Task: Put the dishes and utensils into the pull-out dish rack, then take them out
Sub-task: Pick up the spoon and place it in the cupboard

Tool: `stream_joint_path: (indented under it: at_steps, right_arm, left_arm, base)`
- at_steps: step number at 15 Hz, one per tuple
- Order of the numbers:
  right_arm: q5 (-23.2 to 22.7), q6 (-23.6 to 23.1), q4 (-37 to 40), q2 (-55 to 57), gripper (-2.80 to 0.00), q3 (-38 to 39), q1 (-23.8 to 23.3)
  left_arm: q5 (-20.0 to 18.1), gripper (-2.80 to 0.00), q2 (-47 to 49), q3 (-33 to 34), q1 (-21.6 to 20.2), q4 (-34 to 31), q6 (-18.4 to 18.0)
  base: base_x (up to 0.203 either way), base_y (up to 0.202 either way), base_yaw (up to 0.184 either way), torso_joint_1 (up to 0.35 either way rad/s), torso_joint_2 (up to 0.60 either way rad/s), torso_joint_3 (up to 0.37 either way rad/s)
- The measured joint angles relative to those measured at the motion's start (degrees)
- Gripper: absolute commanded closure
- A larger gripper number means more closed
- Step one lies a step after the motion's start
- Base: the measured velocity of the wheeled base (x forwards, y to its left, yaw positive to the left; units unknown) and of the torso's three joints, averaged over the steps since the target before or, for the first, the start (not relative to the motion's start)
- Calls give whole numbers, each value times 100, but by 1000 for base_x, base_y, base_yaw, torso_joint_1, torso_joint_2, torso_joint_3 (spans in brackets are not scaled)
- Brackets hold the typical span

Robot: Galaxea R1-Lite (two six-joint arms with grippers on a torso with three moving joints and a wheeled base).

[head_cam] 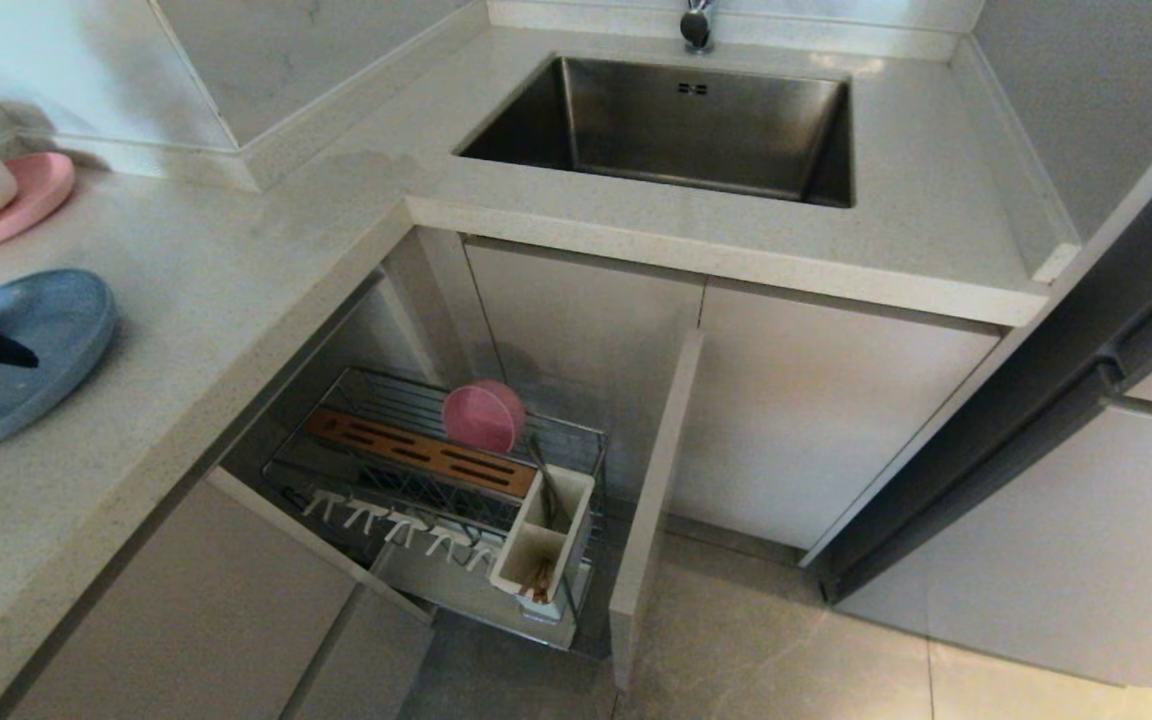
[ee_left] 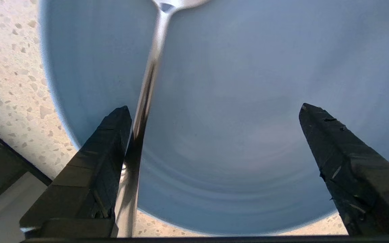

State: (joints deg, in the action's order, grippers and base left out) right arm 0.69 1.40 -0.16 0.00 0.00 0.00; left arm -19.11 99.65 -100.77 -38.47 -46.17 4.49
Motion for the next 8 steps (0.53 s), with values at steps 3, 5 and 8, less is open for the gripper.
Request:
stream_joint_path:
  at_steps: [3, 5, 8]
  right_arm:
    - [0, 0, 0, 0, 0, 0, 0]
    - [0, 0, 0, 0, 0, 0, 0]
    - [2, 0, 0, 0, 0, 0, 0]
  left_arm:
    - [0, -280, 0, 27, 27, -2, 0]
    - [0, -280, -1, 28, 35, 0, 2]
    - [-2, -280, -11, 41, 63, 6, 2]
  base:
    - [0, 0, 0, 0, 0, 0]
    - [0, 0, 0, 0, 0, 0]
    - [0, 0, 0, 0, 0, 0]
